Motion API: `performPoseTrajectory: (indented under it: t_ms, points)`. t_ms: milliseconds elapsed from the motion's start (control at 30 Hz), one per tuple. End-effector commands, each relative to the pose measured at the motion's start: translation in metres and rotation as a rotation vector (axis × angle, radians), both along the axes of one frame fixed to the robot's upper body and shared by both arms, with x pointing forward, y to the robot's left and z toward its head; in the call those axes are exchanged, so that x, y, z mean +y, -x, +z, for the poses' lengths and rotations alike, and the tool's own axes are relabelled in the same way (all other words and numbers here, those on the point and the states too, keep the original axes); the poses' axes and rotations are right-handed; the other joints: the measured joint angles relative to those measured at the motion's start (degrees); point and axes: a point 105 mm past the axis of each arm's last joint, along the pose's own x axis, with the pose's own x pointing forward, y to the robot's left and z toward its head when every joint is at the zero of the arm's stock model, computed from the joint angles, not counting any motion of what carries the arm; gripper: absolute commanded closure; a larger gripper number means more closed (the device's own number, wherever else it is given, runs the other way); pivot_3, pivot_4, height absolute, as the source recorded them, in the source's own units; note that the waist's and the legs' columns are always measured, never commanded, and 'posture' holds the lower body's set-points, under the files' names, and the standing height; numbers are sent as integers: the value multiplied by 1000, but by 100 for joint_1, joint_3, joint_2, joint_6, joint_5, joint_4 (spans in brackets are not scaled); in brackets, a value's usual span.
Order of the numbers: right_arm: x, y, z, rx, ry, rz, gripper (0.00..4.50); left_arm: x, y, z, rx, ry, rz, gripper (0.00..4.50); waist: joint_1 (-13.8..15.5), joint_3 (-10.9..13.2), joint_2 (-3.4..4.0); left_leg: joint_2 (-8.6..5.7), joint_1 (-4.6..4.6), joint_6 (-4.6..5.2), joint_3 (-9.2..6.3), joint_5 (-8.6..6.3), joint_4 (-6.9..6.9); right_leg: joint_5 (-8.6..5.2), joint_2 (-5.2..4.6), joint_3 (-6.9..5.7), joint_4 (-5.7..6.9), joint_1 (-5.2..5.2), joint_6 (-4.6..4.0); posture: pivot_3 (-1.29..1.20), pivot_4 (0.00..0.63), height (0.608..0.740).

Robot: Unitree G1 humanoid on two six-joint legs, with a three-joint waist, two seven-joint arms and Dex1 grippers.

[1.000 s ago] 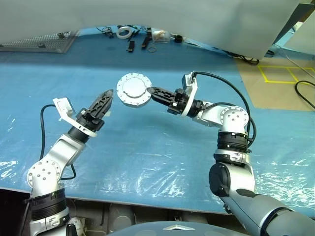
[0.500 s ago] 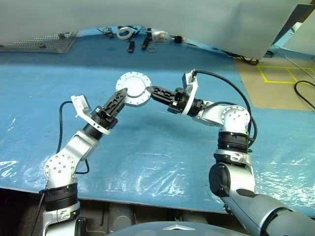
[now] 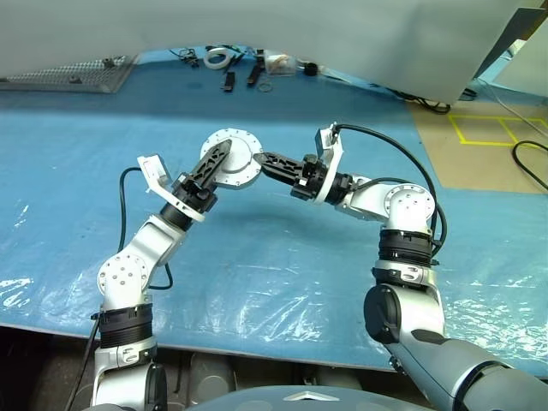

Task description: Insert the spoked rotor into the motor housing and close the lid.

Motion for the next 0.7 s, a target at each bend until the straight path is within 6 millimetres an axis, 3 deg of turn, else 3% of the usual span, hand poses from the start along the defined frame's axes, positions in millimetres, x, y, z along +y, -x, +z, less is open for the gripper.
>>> performPoseTrajectory:
  t_ms: [33,100,233,700]
  points:
    - [1,7,21,-72,-70,35,3337,-4,-1,7,-30,6,-9,185,14,0,0,0,0,0,0,0,0,0,0,0,0,0,0,0,150,740]
    - [0,8,20,-70,-69,36,3337,-8,-2,8,-28,18,-16,565,32,0,0,0,1,0,0,0,0,0,0,0,1,0,0,0,150,740]
    - [0,7,20,-67,-69,35,3337,-14,-1,7,-22,19,-34,1867,55,1,-2,0,-1,0,0,0,1,0,0,0,1,0,0,0,150,740]
    - [1,9,18,-58,-68,40,3337,-18,-1,2,0,-8,-27,1931,55,2,-3,0,-1,0,0,0,3,0,-1,0,2,0,0,0,150,740]
